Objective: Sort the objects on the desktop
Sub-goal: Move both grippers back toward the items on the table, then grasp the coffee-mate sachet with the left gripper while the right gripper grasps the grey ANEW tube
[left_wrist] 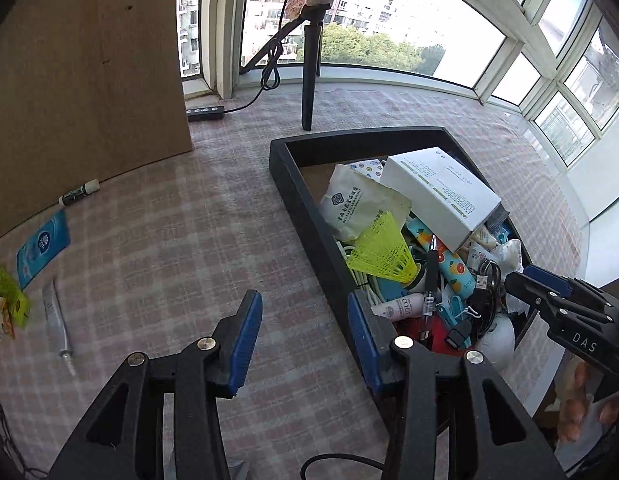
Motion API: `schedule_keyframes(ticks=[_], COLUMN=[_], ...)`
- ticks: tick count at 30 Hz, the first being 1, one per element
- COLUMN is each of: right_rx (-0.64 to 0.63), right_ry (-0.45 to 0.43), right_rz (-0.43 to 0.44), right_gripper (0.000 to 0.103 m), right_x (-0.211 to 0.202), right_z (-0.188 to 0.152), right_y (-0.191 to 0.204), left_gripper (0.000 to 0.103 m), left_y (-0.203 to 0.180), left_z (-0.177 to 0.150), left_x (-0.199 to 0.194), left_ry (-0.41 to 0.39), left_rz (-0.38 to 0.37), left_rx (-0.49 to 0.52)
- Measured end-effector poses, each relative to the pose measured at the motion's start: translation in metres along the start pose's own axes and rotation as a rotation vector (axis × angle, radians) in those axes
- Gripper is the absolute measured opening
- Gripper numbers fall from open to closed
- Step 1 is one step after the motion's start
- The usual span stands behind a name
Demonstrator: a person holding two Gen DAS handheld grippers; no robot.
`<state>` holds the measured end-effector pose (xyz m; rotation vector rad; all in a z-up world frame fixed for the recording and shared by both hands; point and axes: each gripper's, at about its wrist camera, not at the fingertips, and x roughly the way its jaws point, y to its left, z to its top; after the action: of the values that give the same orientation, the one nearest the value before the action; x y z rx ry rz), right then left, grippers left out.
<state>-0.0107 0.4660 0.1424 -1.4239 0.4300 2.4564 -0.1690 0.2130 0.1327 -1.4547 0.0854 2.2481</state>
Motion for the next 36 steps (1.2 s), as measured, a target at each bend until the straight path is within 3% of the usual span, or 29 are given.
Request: schedule_keyframes(ticks=[12,22,30,36], right_rx=[-0.208,-0.372,-0.494,-0.496], right_ry=[0.037,0.131,0.199,0.28], right_rz=[0.121,0.26,0.293,0.31], right_gripper=[0.047,0.047,0.047,0.047], right_x=[0.021,0.058,0.094,0.131], right_z=[0.011,-0.012,-0.026,-0.021], right_y=[0.121,0.25,0.344,0.388], left_gripper=[0.042,0.042,0.043,0.048], left_y=[0.16,0.297,0.35,0.371], left_z=[-0.031,-0.077,-0.083,-0.076], left_x=[-0.033,-0.049,-0.039,-0.028], left_ry=[-0.021,-0.006,0.026,0.027], left_rz=[0.171,0.324,0.362,0.36], left_rx=[-0.245,-0.407,-0.394,-0.377])
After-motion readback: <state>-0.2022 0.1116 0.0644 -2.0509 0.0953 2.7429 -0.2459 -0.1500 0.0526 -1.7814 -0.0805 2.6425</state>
